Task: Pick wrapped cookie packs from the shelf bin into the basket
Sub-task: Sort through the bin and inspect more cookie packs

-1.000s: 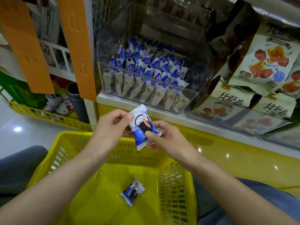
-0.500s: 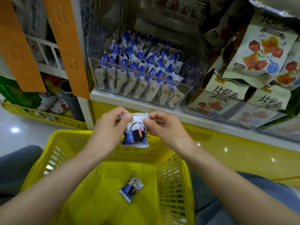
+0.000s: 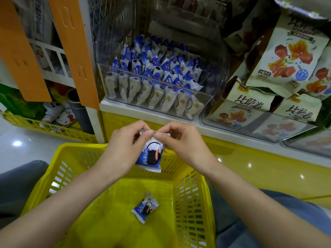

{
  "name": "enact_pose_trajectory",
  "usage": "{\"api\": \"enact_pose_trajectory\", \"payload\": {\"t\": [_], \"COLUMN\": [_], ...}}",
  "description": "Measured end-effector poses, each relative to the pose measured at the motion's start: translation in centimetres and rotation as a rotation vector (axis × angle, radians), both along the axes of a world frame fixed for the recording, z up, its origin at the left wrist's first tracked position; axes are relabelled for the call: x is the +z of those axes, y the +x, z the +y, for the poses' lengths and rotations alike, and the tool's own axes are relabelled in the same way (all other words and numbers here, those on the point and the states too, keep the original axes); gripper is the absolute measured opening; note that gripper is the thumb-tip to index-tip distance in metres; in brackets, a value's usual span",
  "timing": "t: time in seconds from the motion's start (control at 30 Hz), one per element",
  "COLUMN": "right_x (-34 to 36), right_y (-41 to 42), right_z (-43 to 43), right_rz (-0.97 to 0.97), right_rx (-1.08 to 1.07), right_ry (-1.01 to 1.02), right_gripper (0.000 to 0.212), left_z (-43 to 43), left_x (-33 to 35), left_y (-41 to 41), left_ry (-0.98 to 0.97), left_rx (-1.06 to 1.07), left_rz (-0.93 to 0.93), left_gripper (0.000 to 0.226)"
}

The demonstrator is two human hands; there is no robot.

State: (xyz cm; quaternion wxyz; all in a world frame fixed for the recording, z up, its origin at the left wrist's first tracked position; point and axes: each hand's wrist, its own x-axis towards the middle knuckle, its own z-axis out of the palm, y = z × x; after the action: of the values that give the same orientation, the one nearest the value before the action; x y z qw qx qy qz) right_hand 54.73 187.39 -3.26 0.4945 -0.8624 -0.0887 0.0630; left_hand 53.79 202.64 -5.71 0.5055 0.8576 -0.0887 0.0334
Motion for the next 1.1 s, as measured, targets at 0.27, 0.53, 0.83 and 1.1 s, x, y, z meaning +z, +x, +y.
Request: {"api": "enact_pose_trajectory", "payload": {"t": [0.27,0.53,0.83,1.1], "right_x": [0.2,0.9,0.2,0.4], "right_y": [0.0,0.2,-1.1,-1.0], "right_z": [-0.2,-1.2,-1.0,-0.1], "right_rz": [-0.266,-0.421,-0.64,0.205], "right_rx": [0.023,-0.139,0.212,-0.084], "right_ry": [-0.31,-0.092,-0.479,0.141], "right_gripper": [0.006,0.005,0.01,0.029], "left_z": [-0.2,-0.7,-0.4,-0.8], "left_x": [-0.4,0.4,1.4,1.2], "left_y": [0.6,1.0,0.5,0.5], "left_ry": [-0.171,-0.423,-0.691,-0.616], "left_rx": [0.002,0.074,0.095,0.006], "left_rz": [0.183,0.616,0.477,0.4], "left_gripper": [0.016,0.038,0.025,0.023]}}
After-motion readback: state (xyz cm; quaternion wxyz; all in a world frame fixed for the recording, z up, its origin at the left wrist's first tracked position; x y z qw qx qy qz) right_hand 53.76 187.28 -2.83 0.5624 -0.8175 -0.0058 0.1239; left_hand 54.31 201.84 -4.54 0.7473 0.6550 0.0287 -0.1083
